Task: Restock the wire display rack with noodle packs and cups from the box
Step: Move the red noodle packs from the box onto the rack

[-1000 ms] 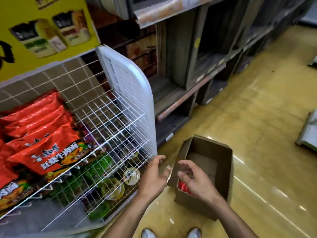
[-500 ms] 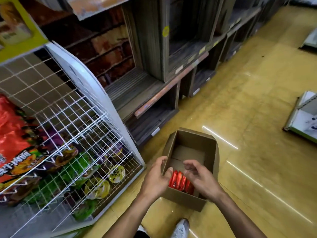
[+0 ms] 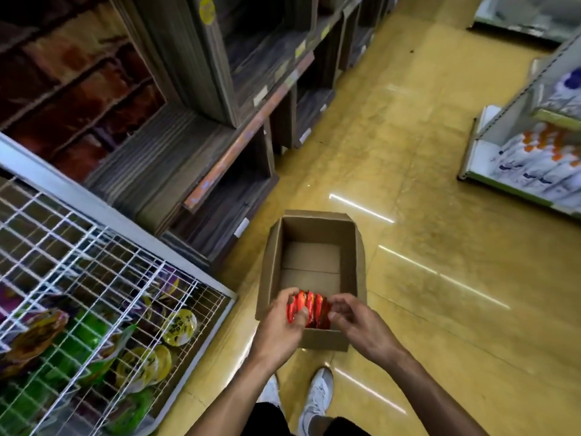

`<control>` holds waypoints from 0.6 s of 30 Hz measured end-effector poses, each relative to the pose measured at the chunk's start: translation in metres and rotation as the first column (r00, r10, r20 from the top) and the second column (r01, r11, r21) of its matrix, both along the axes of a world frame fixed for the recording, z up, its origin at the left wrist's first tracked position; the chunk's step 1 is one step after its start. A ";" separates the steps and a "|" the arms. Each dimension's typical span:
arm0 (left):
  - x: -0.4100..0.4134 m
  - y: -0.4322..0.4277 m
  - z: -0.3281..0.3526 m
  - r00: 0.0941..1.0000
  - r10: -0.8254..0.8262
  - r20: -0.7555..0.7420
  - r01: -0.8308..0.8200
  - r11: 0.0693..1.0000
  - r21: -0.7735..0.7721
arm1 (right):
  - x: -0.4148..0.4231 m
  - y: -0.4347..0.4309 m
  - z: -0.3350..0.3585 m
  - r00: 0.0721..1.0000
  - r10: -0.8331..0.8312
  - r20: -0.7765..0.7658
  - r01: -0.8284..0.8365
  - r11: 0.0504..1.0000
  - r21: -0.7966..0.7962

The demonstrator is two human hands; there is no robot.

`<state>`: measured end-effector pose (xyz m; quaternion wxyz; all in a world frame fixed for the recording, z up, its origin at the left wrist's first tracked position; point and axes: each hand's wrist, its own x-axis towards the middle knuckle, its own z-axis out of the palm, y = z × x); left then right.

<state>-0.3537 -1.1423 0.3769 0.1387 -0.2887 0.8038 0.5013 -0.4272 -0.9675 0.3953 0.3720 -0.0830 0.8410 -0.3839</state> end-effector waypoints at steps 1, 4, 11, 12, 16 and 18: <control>-0.002 -0.001 -0.006 1.000 -0.016 0.003 0.016 1.000 0.010 | 0.002 0.001 -0.003 1.000 -0.022 0.003 0.022 1.000 0.010; -0.004 -0.006 -0.024 0.997 -0.074 0.005 0.074 0.997 0.038 | 0.009 -0.001 -0.014 0.997 -0.075 0.003 0.074 0.996 0.055; -0.004 -0.021 -0.072 0.981 -0.189 0.031 0.184 0.977 0.110 | 0.024 -0.018 -0.057 0.988 -0.151 -0.027 0.153 0.983 0.100; -0.004 -0.023 -0.081 0.980 -0.199 0.026 0.195 0.974 0.115 | 0.025 -0.021 -0.067 0.987 -0.156 -0.031 0.158 0.982 0.100; -0.002 -0.028 -0.125 0.974 -0.224 0.032 0.218 0.967 0.129 | 0.028 -0.026 -0.120 0.986 -0.164 -0.012 0.164 0.981 0.102; -0.002 -0.028 -0.153 0.972 -0.229 0.051 0.221 0.968 0.121 | 0.026 -0.026 -0.153 0.988 -0.153 0.005 0.152 0.983 0.101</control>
